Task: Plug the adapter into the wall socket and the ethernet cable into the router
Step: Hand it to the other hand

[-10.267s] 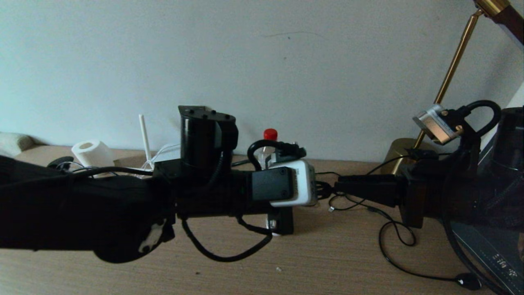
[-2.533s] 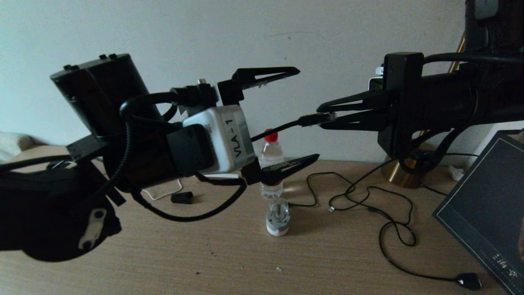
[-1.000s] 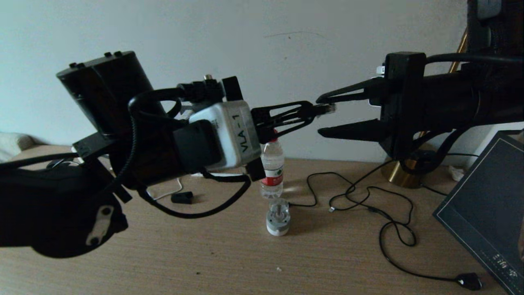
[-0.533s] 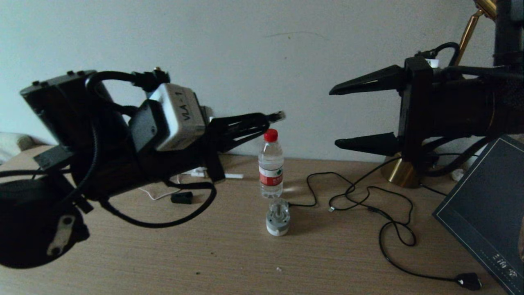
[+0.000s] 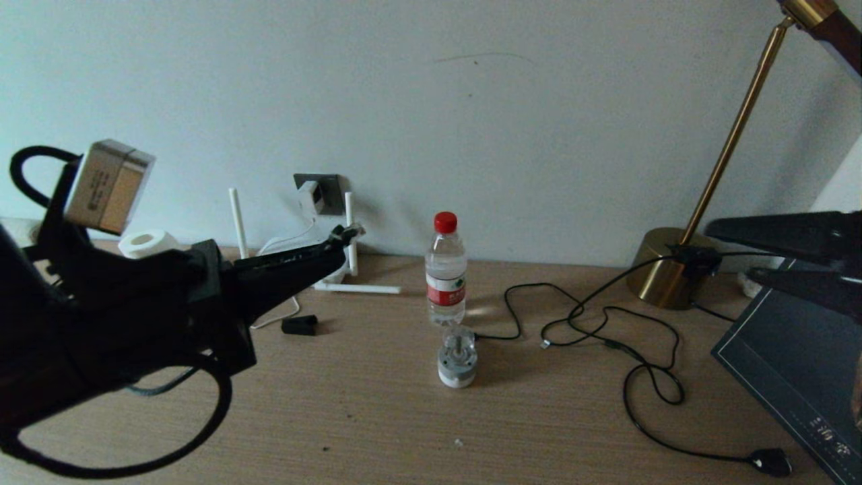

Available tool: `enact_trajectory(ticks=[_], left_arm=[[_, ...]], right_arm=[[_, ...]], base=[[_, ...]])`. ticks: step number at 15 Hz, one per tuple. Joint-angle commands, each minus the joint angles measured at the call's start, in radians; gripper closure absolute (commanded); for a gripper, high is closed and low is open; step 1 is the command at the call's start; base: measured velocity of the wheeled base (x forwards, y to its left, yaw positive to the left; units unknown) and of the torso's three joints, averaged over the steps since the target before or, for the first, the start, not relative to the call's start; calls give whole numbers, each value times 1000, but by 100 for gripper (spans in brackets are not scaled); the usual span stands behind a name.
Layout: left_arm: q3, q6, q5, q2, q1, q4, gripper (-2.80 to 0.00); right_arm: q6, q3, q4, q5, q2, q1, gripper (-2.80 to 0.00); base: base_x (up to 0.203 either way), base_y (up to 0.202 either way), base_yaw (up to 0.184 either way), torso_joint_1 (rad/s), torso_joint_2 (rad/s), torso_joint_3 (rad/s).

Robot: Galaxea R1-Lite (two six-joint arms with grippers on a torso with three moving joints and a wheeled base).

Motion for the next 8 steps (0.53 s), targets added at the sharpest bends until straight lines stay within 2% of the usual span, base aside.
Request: enact_trajectory(ticks=[1, 4, 5, 8], left_arm=[[23, -141, 29, -46, 6, 0, 0], [58, -169, 165, -33, 7, 5, 0], [70, -178, 213, -26, 7, 6, 0], [96, -267, 313, -13, 7, 10, 0]], right_arm=[[-10, 75, 9, -27, -199, -1, 0], [-37, 185, 79, -124, -357, -15, 0], [-55, 198, 86, -140, -375, -63, 0], [-184, 212, 95, -152, -453, -309, 0]], base=[[0, 0, 0, 0, 0, 0], [0, 0, 0, 0, 0, 0], [0, 0, 0, 0, 0, 0], [0, 0, 0, 0, 0, 0]])
